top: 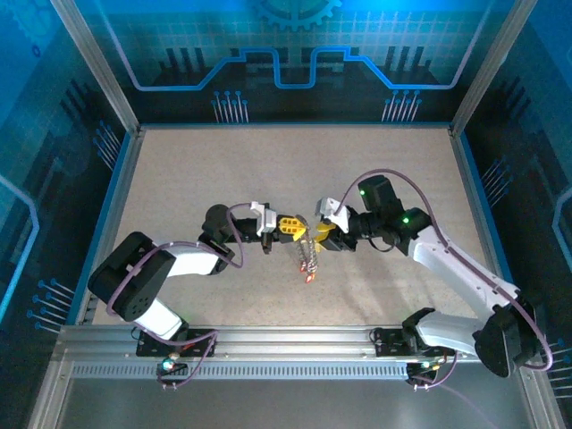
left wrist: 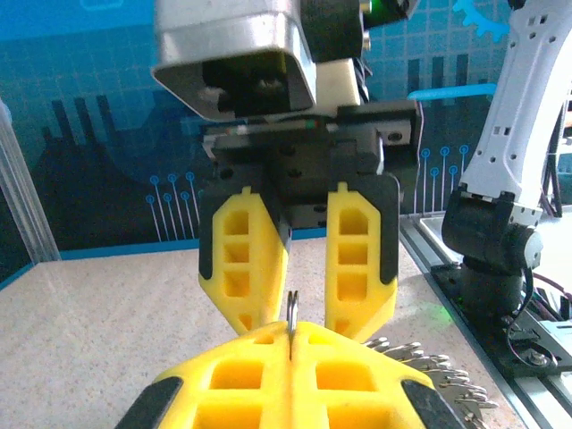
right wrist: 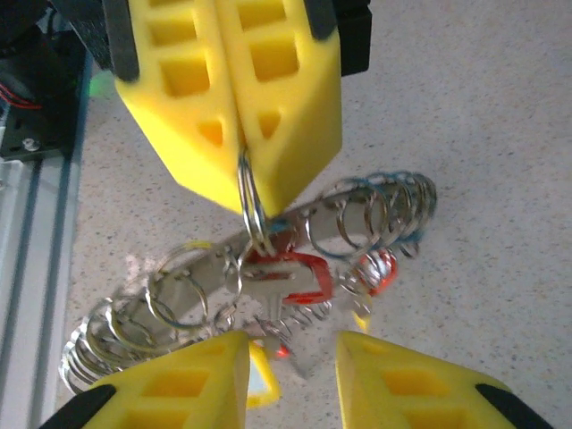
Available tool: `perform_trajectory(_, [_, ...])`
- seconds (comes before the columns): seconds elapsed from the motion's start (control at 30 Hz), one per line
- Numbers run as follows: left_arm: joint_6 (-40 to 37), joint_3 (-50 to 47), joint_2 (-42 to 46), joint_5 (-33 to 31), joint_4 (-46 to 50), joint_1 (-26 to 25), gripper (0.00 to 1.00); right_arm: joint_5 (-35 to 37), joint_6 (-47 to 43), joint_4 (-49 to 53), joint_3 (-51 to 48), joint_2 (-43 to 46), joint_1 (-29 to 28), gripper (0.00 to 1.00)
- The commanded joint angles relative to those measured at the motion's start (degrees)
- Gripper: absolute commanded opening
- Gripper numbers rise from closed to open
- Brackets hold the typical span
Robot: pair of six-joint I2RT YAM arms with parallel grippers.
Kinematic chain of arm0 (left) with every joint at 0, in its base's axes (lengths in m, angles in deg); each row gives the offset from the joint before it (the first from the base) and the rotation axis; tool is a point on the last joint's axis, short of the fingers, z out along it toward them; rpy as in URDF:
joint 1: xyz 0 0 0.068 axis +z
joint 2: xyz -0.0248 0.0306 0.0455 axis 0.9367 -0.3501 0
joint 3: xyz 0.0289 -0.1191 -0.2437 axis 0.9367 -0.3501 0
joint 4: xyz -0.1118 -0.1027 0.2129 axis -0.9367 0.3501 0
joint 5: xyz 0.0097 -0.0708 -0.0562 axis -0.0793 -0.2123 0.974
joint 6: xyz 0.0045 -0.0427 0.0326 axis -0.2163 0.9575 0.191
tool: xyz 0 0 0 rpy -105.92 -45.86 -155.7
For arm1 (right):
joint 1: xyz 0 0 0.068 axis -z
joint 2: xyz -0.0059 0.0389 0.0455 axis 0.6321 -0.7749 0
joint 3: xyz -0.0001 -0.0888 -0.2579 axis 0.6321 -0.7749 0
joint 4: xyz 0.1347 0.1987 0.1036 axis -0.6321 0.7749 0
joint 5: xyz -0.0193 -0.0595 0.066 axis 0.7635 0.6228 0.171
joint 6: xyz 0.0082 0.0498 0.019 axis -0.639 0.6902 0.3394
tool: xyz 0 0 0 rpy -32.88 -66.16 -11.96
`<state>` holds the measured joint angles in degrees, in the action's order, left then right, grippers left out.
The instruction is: Put the keys on the keyring
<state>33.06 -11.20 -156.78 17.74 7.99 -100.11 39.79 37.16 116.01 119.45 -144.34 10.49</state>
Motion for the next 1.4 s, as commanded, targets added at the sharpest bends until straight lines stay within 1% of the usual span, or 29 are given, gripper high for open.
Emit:
perform_trajectory(0.0, [1.0, 2.2, 2.2, 1.4, -3.7, -0.5, 0.0, 2.3, 3.0, -7.0, -3.4, 2.2, 0.6, 0.34])
perform_trajectory(0.07, [1.1, 2.1, 2.5, 1.5, -3.7, -0.5, 0.0, 3.3, 3.9, -10.2, -5.7, 2.8, 0.7, 0.37])
perform_trajectory(0.13, [1.5, 2.2, 3.0, 2.2, -3.7, -0.5, 0.0, 2.1, 1.7, -12.0, -7.2, 3.1, 0.7, 0.38])
perform_trajectory(0.27, [1.5, 1.9, 3.7, 4.1, -3.7, -0.5, 0.0, 2.6, 3.1, -15.4, -8.2, 3.3, 0.9, 0.4])
perform_trajectory(0.37, [1.8, 1.7, 4.6, 5.4, -3.7, -0.4, 0.0, -0.5, 2.6, -16.8, -8.6, 3.2, 1.3, 0.41])
perform_trajectory(0.47, [2.0, 1.9, 4.9, 7.3, -3.8, -0.2, 0.0, -1.8, 2.1, -17.0, -9.0, 3.1, 1.4, 0.42])
perform_trajectory(0.53, [2.5, 2.2, 4.8, 8.3, -3.7, -0.2, 0.0, -5.5, -0.8, -15.7, -8.9, 3.3, 1.4, 0.42])
perform_trajectory(0.6, [3.1, 2.8, 4.7, 9.4, -3.7, -0.2, 0.0, -8.1, -1.8, -16.6, -9.7, 4.1, 1.2, 0.43])
perform_trajectory(0.73, [3.1, 3.0, 5.2, 10.1, -3.7, -0.2, 0.0, -11.9, -3.2, -18.6, -11.8, 6.0, 1.0, 0.51])
perform_trajectory(0.8, [3.1, 3.0, 5.7, 9.9, -3.7, -0.2, 0.0, -13.5, -3.0, -18.2, -11.8, 5.8, 0.7, 0.52])
perform_trajectory(0.9, [3.0, 3.0, 5.8, 10.0, -3.7, -0.2, 0.0, -13.0, -3.1, -17.1, -11.7, 5.5, -0.2, 0.53])
perform_trajectory(0.97, [3.0, 3.0, 5.8, 9.7, -3.7, -0.2, 0.0, -12.0, -2.3, -18.2, -12.2, 5.5, -0.7, 0.53])
perform_trajectory(1.1, [3.1, 2.9, 5.8, 9.5, -3.7, -0.2, 0.0, -10.6, 1.9, -24.1, -14.5, 5.6, -0.9, 0.51])
perform_trajectory(1.23, [3.4, 3.2, 5.6, 9.7, -3.7, -0.3, 0.0, -9.7, 8.5, -35.5, -18.7, 5.1, -1.4, 0.51])
perform_trajectory(1.37, [3.9, 3.7, 5.4, 10.6, -3.8, -0.3, 0.0, -9.1, 8.1, -36.4, -18.7, 4.4, -1.7, 0.51])
